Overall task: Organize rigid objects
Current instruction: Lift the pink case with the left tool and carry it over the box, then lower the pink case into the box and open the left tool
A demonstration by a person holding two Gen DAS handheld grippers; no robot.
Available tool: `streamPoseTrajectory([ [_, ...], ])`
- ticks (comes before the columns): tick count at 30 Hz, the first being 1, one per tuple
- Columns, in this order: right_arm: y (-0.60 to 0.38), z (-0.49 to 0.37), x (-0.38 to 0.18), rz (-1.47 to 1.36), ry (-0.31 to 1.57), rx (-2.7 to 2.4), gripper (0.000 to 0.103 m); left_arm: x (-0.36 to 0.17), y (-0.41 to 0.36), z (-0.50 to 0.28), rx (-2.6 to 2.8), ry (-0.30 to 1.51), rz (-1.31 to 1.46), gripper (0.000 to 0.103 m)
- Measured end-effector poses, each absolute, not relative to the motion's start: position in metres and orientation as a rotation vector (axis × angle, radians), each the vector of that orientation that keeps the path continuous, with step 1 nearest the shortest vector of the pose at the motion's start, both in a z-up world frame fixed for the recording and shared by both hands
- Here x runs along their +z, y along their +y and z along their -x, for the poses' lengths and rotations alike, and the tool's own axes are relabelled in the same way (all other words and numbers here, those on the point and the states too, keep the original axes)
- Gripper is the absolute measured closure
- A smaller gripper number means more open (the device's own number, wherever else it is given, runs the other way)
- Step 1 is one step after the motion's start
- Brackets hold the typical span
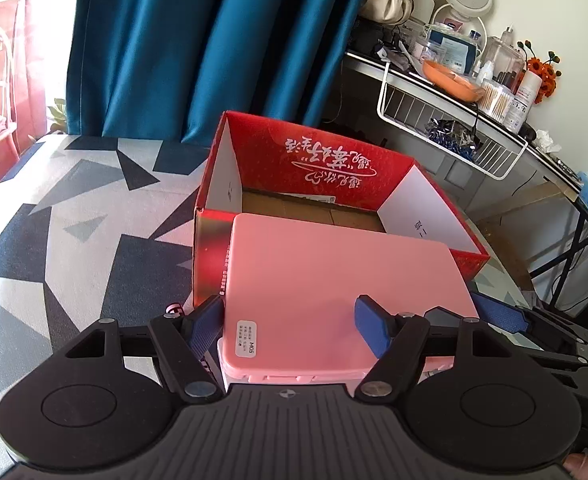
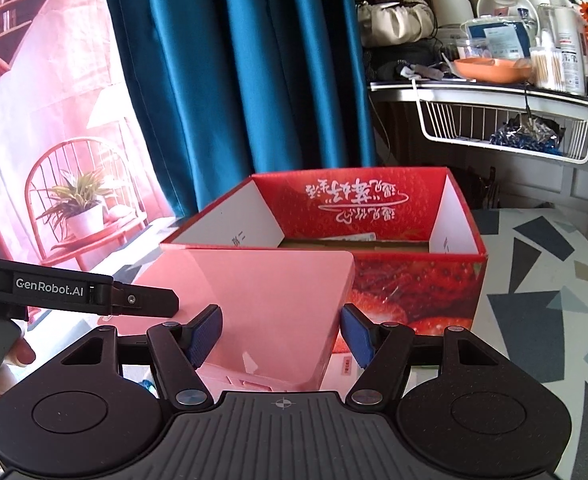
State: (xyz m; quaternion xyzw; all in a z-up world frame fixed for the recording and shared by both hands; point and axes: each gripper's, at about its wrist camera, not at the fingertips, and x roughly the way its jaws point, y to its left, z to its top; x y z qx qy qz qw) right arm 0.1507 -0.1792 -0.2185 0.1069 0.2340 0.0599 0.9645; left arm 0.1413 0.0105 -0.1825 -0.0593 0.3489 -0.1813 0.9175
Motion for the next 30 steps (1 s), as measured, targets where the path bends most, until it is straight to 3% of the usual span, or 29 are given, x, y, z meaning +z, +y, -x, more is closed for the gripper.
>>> streamPoseTrajectory([
  [10,-0.185,-0.157,-0.197,-0.197,0.404,0.083,0.052,-0.161,0.004,-0.154,-0.352,0.688,0.135,0.028],
  [21,-0.207,-0.194,-0.176,-0.163,0.356,0.068,0.052,-0.141,-0.019,-0.198,-0.374,0.658,0.130,0.029],
  [30,-0.241,-0.256,-0.185,-0.147,0.390,0.035,0.052,-0.163,-0.040,-0.252,-0.394,0.736,0.140,0.029],
])
